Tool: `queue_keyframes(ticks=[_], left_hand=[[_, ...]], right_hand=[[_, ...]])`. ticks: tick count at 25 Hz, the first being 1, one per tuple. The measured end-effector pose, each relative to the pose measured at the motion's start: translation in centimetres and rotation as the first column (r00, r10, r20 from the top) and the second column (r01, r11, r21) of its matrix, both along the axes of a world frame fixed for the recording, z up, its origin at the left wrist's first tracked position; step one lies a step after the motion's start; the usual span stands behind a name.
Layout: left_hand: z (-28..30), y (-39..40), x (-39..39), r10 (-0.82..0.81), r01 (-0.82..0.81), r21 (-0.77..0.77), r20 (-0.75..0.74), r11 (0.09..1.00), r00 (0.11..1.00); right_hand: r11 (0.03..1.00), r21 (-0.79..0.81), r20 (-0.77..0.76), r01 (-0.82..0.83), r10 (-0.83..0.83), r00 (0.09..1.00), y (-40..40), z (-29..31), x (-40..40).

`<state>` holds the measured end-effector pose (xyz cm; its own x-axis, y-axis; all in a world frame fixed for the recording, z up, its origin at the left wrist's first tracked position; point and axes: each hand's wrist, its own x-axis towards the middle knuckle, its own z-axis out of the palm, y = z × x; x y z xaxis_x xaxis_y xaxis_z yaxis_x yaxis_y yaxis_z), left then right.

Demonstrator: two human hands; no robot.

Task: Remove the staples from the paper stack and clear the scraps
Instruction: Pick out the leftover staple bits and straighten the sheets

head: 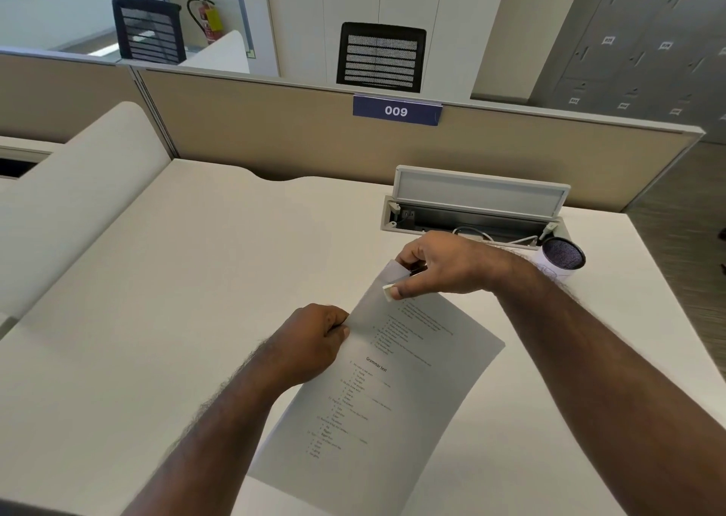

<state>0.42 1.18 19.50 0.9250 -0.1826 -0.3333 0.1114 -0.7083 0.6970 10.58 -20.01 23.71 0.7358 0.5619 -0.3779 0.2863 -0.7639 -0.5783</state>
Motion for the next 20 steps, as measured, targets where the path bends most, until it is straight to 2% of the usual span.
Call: queue_keyframes(ticks=[6,12,15,17,20], left_hand=[[-0.1,0.1,0.0,-0.003,0.003,-0.001,-0.005,1.000,1.000],[-0.8,0.1,0.3,0.007,-0.007,-0.006,-0.024,1.000,1.000],[-1.7,0.6,0.4,0.071,-0.076,-0.067,-0.070,0.995,0.995],[-2.4,1.1,0.5,0.128,-0.140,-0.113,-0.107,0.984,0.986],[-3.3,2.3,0.5,0.193,-0.211,-0.133,-0.137,0.968,0.972]], right_hand=[[0.996,0.089,-0.016,0.031,-0.030,0.999,-0.2,-0.9,0.4],[0.998,0.064,-0.022,0.004,-0.003,1.000,0.0,-1.8,0.9],[0.998,0.070,-0.056,-0.007,0.011,0.998,-0.1,-1.8,1.3],[0.985,0.168,-0.078,0.050,-0.037,0.996,-0.9,-1.6,1.6],[0.907,0.334,-0.139,0.256,-0.221,0.965,-2.6,-2.2,2.6]])
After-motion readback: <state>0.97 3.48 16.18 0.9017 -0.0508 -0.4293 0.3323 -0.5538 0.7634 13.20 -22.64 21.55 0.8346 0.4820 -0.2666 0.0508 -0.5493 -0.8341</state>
